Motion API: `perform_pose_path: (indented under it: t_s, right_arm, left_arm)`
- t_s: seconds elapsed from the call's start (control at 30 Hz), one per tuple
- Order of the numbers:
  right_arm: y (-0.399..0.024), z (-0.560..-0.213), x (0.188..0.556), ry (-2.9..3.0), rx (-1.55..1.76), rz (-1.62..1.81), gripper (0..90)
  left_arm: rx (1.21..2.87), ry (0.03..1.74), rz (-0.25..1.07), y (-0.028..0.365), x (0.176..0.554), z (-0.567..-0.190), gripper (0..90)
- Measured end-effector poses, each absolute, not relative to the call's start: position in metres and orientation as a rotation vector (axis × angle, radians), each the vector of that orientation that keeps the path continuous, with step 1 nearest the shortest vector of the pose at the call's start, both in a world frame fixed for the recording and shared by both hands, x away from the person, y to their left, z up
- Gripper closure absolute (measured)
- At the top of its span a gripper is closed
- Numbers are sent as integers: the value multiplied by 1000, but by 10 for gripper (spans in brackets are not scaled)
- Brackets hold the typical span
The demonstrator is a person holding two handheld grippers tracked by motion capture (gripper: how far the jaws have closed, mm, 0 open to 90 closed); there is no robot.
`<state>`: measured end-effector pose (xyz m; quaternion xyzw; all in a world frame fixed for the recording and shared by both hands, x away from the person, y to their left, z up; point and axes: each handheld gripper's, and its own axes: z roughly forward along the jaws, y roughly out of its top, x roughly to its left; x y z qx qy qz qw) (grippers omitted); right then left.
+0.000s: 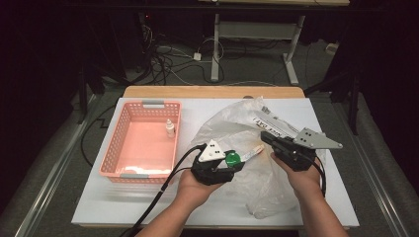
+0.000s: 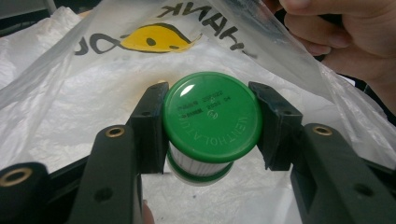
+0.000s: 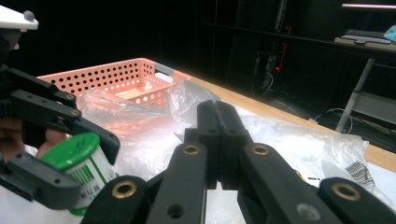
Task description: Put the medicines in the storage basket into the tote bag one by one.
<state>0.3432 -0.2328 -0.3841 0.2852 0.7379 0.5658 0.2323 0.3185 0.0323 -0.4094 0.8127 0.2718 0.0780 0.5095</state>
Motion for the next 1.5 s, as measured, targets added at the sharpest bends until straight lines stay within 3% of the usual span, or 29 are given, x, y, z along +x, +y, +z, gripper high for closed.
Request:
perform_pose_path:
  t_s: [0.93,1.5]
  right_arm:
    - [-232,-382,344,2019,777,1570,900]
    - [-236,-382,346,2011,787,1573,900]
  left_arm:
    - [1990,669,175,-2,346,-439,499]
    - [2013,655,169,-48,358,-465,497]
